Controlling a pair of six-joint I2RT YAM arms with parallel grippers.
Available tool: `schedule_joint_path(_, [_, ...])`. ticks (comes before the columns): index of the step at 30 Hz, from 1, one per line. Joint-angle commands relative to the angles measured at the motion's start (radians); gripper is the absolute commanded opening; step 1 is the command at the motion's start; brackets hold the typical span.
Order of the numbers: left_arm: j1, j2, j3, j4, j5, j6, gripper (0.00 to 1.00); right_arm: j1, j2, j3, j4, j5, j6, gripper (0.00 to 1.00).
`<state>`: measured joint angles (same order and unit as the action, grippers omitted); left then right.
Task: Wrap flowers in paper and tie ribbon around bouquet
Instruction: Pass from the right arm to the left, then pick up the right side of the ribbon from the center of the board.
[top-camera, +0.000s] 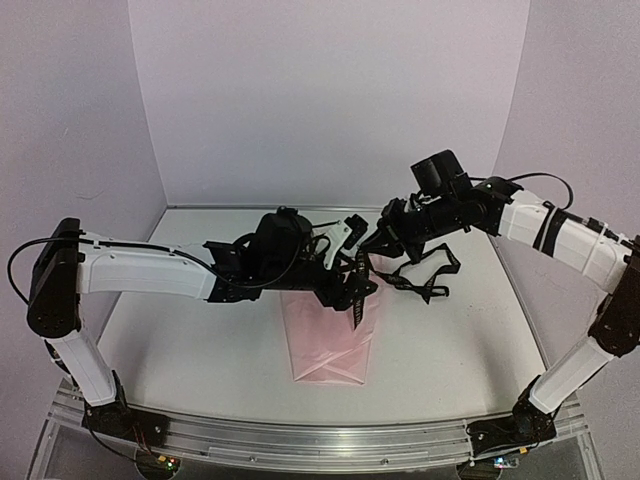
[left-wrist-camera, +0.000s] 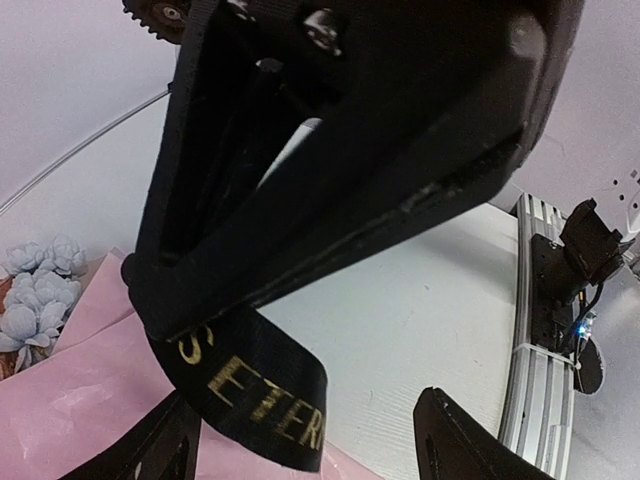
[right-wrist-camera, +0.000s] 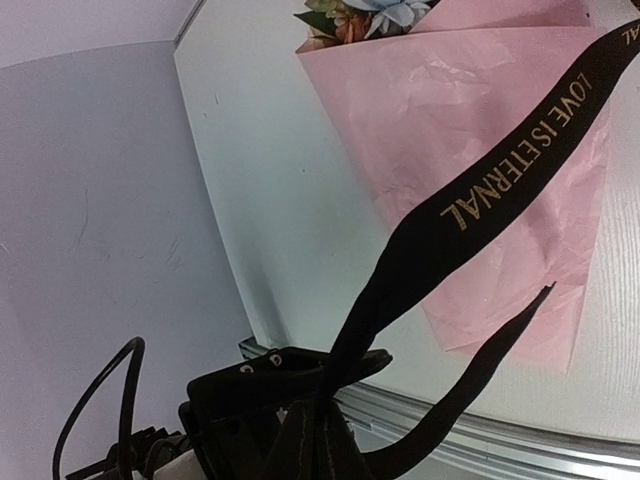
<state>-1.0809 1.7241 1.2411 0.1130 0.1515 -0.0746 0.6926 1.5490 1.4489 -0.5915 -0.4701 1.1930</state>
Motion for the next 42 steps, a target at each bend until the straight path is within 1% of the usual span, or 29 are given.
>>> schedule_joint_path(1, [0.001,-0.005,0.021,0.080,-0.062,0.009,0.73,0.004,-0.041,0.023,-0.006,-0.057,0.009,0.00])
schedule_joint_path(4, [0.001,-0.009,0.021,0.105,-0.093,0.006,0.65,0.004,-0.061,0.005,-0.018,-0.066,-0.010,0.00])
schedule_joint_path(5, [0.001,-0.006,0.025,0.104,-0.106,0.005,0.56,0.004,-0.063,-0.001,-0.019,-0.073,-0.014,0.00])
schedule_joint_path(7, [0.001,-0.001,0.036,0.094,-0.130,0.002,0.28,0.004,-0.075,-0.019,-0.021,-0.078,-0.027,0.00])
schedule_joint_path(8, [0.001,-0.002,0.039,0.086,-0.133,0.000,0.16,0.004,-0.085,-0.032,-0.022,-0.072,-0.039,0.02])
schedule_joint_path(9, [0.001,-0.007,0.037,0.078,-0.135,-0.004,0.06,0.003,-0.094,-0.044,-0.029,-0.064,-0.056,0.07])
schedule_joint_path(10, [0.001,-0.018,0.031,0.069,-0.136,-0.012,0.01,0.002,-0.106,-0.054,-0.049,-0.053,-0.082,0.12])
schedule_joint_path(11, [0.000,-0.031,0.019,0.061,-0.136,-0.022,0.00,-0.001,-0.122,-0.064,-0.081,-0.035,-0.122,0.17])
schedule_joint_path(15, [0.000,-0.113,-0.057,0.022,-0.141,-0.071,0.00,-0.051,-0.187,-0.156,-0.151,0.066,-0.274,0.41])
schedule_joint_path(17, [-0.001,-0.158,-0.097,-0.004,-0.134,-0.093,0.00,-0.091,-0.209,-0.216,-0.152,0.112,-0.342,0.50])
schedule_joint_path(18, [-0.001,-0.179,-0.115,-0.021,-0.133,-0.105,0.00,-0.112,-0.216,-0.246,-0.152,0.143,-0.373,0.52])
schedule_joint_path(22, [-0.001,-0.261,-0.180,-0.097,-0.132,-0.135,0.00,-0.226,-0.184,-0.312,-0.151,0.212,-0.547,0.53])
schedule_joint_path(24, [0.000,-0.292,-0.208,-0.130,-0.132,-0.148,0.00,-0.288,-0.123,-0.291,-0.153,0.238,-0.607,0.54])
schedule_joint_path(26, [-0.001,-0.312,-0.221,-0.157,-0.132,-0.153,0.00,-0.328,-0.033,-0.244,-0.154,0.248,-0.634,0.53])
schedule_joint_path(29, [-0.001,-0.320,-0.226,-0.178,-0.136,-0.156,0.00,-0.373,0.112,-0.173,-0.139,0.250,-0.614,0.50])
schedule_joint_path(33, [-0.001,-0.315,-0.216,-0.191,-0.142,-0.156,0.00,-0.380,0.279,-0.055,-0.133,0.288,-0.596,0.48])
schedule_joint_path(39, [0.000,-0.315,-0.200,-0.208,-0.142,-0.153,0.00,-0.380,0.396,0.002,-0.133,0.367,-0.538,0.48])
schedule_joint_path(42, [-0.001,-0.318,-0.197,-0.210,-0.142,-0.152,0.00,-0.379,0.440,0.016,-0.133,0.376,-0.511,0.47])
